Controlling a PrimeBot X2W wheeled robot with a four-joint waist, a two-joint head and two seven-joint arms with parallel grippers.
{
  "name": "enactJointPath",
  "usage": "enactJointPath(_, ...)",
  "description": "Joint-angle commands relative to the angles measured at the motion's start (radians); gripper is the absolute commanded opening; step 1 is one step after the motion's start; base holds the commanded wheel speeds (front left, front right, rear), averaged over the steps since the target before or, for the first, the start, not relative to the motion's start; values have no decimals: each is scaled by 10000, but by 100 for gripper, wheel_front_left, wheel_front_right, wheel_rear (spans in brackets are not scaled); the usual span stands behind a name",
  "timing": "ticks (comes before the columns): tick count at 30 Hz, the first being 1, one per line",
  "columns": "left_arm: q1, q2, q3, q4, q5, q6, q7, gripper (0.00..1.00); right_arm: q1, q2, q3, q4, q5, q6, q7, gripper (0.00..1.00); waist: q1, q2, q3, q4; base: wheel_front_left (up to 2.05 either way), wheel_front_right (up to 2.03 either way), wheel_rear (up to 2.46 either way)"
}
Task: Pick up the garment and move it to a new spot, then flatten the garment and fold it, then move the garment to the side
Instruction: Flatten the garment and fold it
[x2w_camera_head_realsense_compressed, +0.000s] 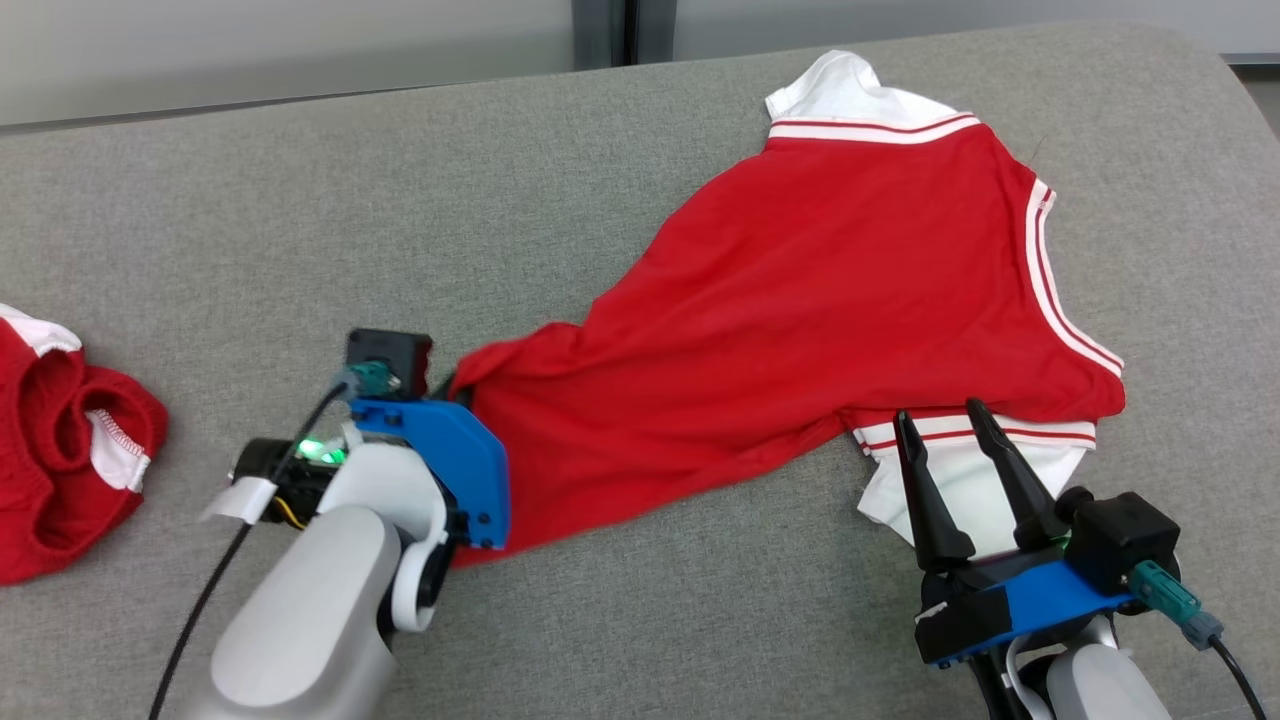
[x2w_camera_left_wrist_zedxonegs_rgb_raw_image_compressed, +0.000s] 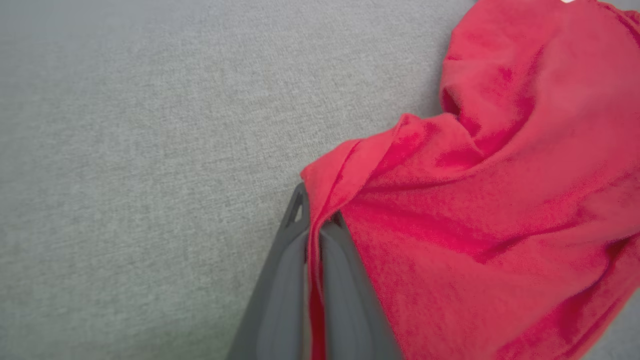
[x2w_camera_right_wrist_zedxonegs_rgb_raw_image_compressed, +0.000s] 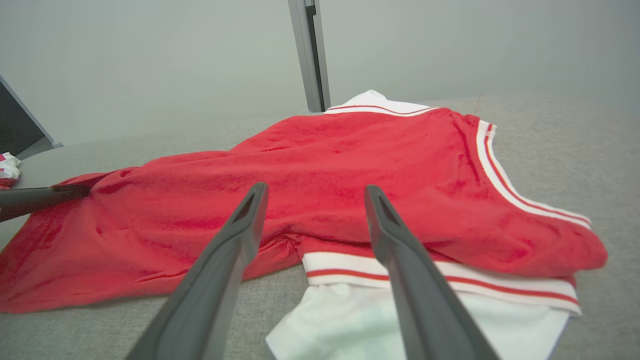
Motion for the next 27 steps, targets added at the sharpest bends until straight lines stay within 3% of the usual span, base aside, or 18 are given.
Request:
enactJointPath(1,-227,40,125,85,20,35,-213,0,-91,-17,-23,10,-75,1,-70,100,-1,-1,11,6,0,0,0)
enactJointPath(6,-831,149,424,864,257,-72,-1680,0,-157,-17,39,1,-107,1,-47,100,-1,-1,43,12,0,0,0)
enactJointPath(12,-1444,250,550,2100,330,-432,-2733,0,-177,-19,126,-8,-205,1,53,100,-1,-1,-35,-103,0,0,0)
enactJointPath(14,-1397,156,602,2353,183,-652,-3136,100,-113,-16,106,1,-217,1,61,100,-1,-1,-138,-147,0,0,0)
enactJointPath(23,-304,-320,958,2712,-581,-1484,-5357,100,317,-17,-307,-149,-481,1,261,100,-1,-1,-935,31,0,0,0)
enactJointPath(27,348,-517,1122,2769,-965,-1729,-5781,100,494,-17,-422,-340,-572,1,423,100,-1,-1,-1253,202,0,0,0)
